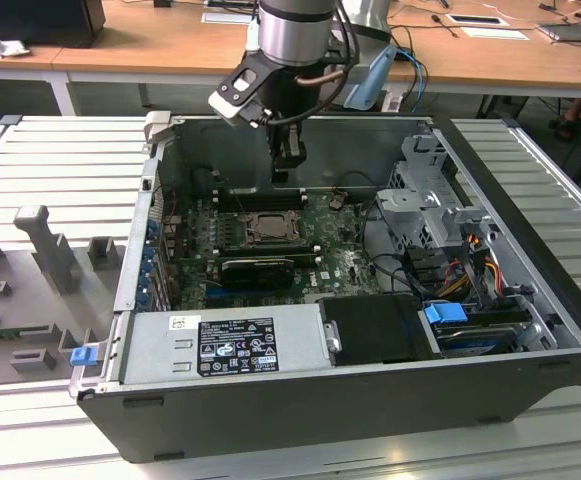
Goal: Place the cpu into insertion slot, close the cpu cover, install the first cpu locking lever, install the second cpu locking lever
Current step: 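Install the first cpu locking lever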
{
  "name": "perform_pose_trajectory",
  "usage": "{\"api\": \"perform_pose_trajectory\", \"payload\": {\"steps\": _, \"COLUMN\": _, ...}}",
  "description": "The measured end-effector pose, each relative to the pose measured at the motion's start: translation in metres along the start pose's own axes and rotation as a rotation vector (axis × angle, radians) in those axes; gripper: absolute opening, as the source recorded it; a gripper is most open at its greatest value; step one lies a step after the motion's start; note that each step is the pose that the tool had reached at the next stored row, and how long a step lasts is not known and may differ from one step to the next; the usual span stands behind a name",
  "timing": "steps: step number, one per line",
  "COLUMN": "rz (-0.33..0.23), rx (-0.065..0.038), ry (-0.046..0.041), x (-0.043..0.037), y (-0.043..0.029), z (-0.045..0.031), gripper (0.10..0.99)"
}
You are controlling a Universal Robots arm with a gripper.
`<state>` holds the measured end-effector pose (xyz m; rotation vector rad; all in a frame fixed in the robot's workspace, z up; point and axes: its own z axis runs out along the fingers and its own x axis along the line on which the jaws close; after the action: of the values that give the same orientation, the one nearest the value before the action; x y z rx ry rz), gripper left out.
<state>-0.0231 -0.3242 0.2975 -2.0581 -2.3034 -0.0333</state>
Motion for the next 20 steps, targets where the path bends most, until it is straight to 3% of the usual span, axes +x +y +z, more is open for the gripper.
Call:
{"api": "perform_pose_trajectory", "payload": {"steps": 3, "rz": 0.0, "rx": 0.0, "ry": 0.0009, "x": 0.0003, "y": -0.0001, "z": -0.0045, "gripper": 0.106}}
{"api": "perform_pose_trajectory", "payload": {"steps": 7, "rz": -0.013, "rx": 0.001, "ry": 0.0006, "x": 0.0002, "y": -0.0001, "z": -0.0047, "gripper": 0.106}}
{"api": "perform_pose_trajectory", "payload": {"steps": 12, "rz": -0.08, "rx": 0.004, "ry": -0.0008, "x": 0.0002, "y": -0.0001, "z": -0.0045, "gripper": 0.106}}
{"api": "perform_pose_trajectory", "payload": {"steps": 20, "rz": -0.117, "rx": 0.006, "ry": -0.0014, "x": 0.0002, "y": 0.0, "z": -0.0044, "gripper": 0.106}}
